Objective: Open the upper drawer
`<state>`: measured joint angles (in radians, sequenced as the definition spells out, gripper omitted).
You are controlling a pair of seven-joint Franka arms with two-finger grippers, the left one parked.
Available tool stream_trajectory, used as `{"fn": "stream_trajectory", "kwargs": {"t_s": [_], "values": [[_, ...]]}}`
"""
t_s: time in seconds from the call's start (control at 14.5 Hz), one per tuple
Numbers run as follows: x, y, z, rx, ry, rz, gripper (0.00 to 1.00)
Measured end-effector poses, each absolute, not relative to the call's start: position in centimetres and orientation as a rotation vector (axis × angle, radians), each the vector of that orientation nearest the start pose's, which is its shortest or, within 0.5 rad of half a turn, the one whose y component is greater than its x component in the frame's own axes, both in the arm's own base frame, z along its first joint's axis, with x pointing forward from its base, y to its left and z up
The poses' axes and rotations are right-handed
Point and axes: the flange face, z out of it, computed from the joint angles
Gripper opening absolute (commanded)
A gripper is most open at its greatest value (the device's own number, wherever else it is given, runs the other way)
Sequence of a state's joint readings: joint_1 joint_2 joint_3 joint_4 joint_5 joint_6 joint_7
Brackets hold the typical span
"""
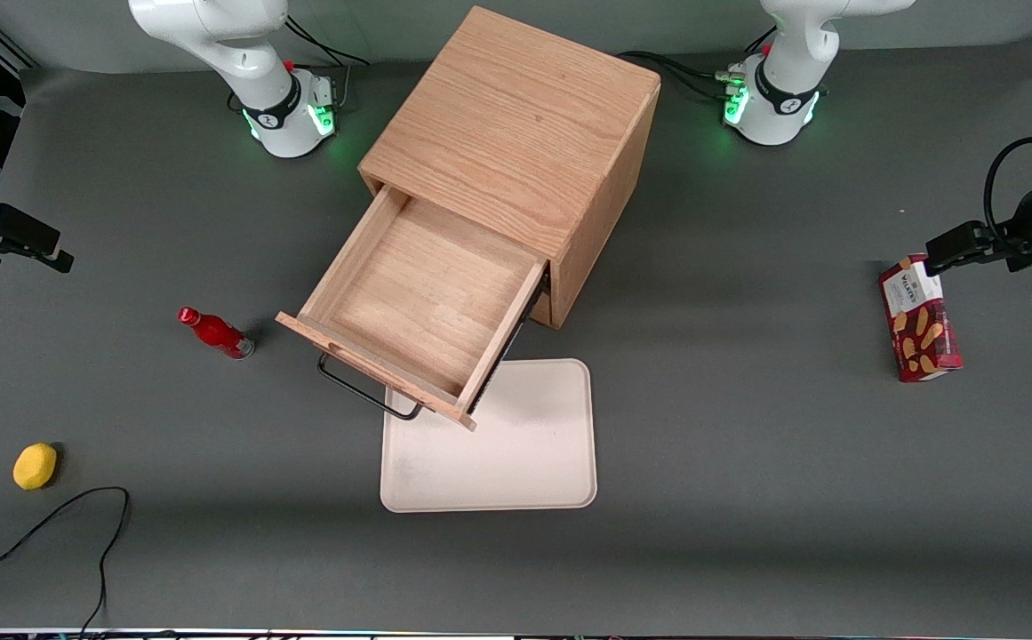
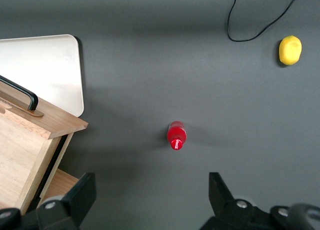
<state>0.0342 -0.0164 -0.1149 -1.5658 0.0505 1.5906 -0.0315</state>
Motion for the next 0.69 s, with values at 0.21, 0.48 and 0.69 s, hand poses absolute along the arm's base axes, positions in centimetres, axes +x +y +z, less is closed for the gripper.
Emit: {"fn": "stream_trajectory", "kwargs": {"t_s": [0.21, 0.48, 0.69], "values": [[55.02, -4.19, 63.56, -3.093, 0.081, -0.061, 1.00], [54.96, -4.89, 63.52, -3.095, 0.089, -0.060, 1.00], [54.98, -4.63, 63.52, -3.096, 0.081, -0.060, 1.00]]}}
